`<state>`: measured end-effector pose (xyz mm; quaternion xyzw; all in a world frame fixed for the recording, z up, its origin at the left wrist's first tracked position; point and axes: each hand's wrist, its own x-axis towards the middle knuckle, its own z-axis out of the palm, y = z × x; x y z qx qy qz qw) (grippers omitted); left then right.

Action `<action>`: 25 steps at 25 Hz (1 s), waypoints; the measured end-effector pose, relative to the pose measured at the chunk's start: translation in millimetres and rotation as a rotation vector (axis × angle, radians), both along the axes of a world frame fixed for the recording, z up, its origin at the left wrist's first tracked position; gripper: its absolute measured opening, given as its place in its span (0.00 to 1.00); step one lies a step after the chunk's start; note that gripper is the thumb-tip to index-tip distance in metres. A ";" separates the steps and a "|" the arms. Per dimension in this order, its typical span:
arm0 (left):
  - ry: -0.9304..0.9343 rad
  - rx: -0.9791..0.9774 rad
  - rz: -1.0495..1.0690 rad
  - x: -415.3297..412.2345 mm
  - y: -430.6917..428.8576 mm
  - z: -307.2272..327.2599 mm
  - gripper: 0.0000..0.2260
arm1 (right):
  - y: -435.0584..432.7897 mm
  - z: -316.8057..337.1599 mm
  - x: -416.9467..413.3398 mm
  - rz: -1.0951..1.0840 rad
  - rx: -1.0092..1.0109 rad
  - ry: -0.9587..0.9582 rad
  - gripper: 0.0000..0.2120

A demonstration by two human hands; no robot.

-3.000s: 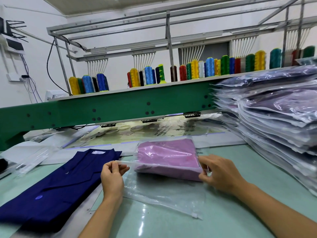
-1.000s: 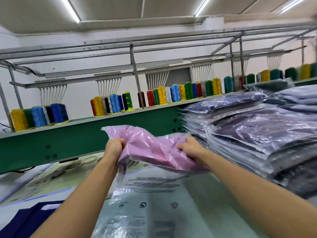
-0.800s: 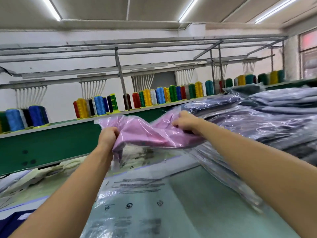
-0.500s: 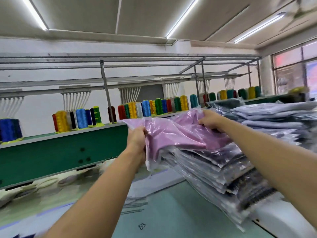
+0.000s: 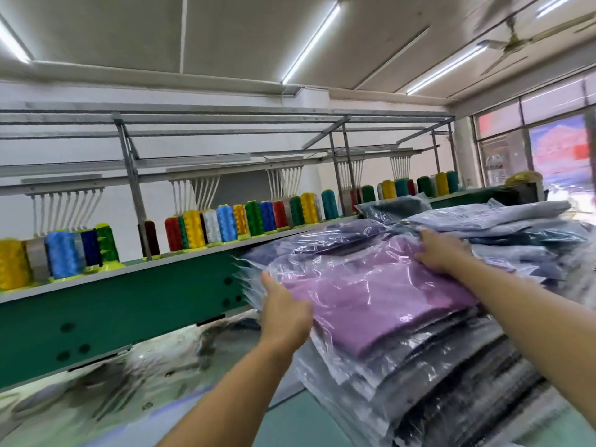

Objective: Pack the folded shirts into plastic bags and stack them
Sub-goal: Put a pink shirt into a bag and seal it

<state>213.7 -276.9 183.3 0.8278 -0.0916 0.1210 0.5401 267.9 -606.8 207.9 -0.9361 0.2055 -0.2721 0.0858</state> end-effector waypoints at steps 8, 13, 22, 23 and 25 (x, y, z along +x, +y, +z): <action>-0.262 0.980 -0.147 58.1 -53.6 28.2 0.41 | -9.2 -8.6 47.6 0.201 -0.192 0.134 0.28; 0.006 0.733 -0.317 77.8 -69.7 8.0 0.59 | -6.8 -7.8 57.0 0.555 0.198 0.299 0.24; 0.051 0.799 -0.425 85.3 -72.7 2.7 0.58 | -16.0 -17.7 76.1 0.625 0.243 0.480 0.34; 0.028 0.794 -0.402 84.6 -71.4 2.8 0.59 | -16.2 -20.2 76.5 0.572 0.192 0.508 0.35; -0.014 0.798 -0.322 81.9 -66.3 3.6 0.59 | -13.3 -22.1 75.8 0.448 0.094 0.566 0.43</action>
